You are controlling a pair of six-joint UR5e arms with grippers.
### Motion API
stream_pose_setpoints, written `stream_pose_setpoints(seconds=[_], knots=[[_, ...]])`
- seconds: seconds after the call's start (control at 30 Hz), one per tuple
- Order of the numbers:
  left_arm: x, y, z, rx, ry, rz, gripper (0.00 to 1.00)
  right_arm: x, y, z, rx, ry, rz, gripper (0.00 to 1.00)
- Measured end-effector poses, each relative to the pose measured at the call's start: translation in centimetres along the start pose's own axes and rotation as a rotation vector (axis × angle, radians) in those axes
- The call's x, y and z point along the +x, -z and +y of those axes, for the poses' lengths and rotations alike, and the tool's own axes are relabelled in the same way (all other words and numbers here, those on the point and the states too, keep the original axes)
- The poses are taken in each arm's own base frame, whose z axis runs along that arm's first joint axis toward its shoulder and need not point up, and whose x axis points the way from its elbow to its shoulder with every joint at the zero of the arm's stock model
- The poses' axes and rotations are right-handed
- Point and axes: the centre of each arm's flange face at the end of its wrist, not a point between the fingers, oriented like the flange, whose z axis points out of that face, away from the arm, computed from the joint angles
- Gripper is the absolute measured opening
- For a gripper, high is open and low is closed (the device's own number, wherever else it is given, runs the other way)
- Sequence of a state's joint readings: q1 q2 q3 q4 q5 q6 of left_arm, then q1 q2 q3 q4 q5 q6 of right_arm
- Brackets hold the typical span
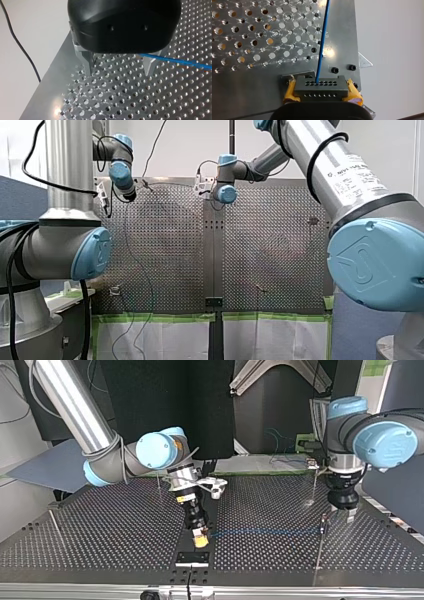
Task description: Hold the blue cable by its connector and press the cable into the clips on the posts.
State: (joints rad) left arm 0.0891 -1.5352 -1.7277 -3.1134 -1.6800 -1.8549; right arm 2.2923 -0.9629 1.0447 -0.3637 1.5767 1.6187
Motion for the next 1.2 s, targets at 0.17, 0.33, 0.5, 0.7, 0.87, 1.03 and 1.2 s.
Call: stream_pose_setpoints(seconds=[0.17, 0.33, 0.5, 0.7, 0.87, 1.03, 1.2], knots=[[-0.7, 1.3, -0.4, 0.019, 0.001, 0.015, 1.0, 0.0, -0.1, 0.1, -0.001, 0.001, 0.001, 0.0], [-1.7, 2.6, -0.9, 0.049, 0.013, 0.01, 1.0, 0.0, -0.1, 0.2, -0.001, 0.001, 0.001, 0.0], [-2.2, 4.2, -1.0, 0.065, 0.021, 0.008, 1.0, 0.0, -0.1, 0.2, -0.001, 0.001, 0.001, 0.0], [-2.5, 5.7, -1.1, 0.074, 0.022, 0.008, 1.0, 0.0, 0.0, 0.0, 0.001, 0.0, -0.002, 0.0], [-3.0, 6.5, -1.3, 0.084, 0.001, 0.004, 1.0, 0.0, 0.1, -0.2, 0.004, 0.0, -0.007, 0.0], [-3.7, 7.6, -1.9, 0.111, -0.021, -0.009, 1.0, 0.0, 0.0, 0.1, -0.001, 0.002, -0.008, 0.0], [-3.7, 7.9, -2.3, 0.142, -0.032, -0.005, 1.0, 0.0, 0.0, 0.4, -0.005, 0.003, -0.007, 0.0]])
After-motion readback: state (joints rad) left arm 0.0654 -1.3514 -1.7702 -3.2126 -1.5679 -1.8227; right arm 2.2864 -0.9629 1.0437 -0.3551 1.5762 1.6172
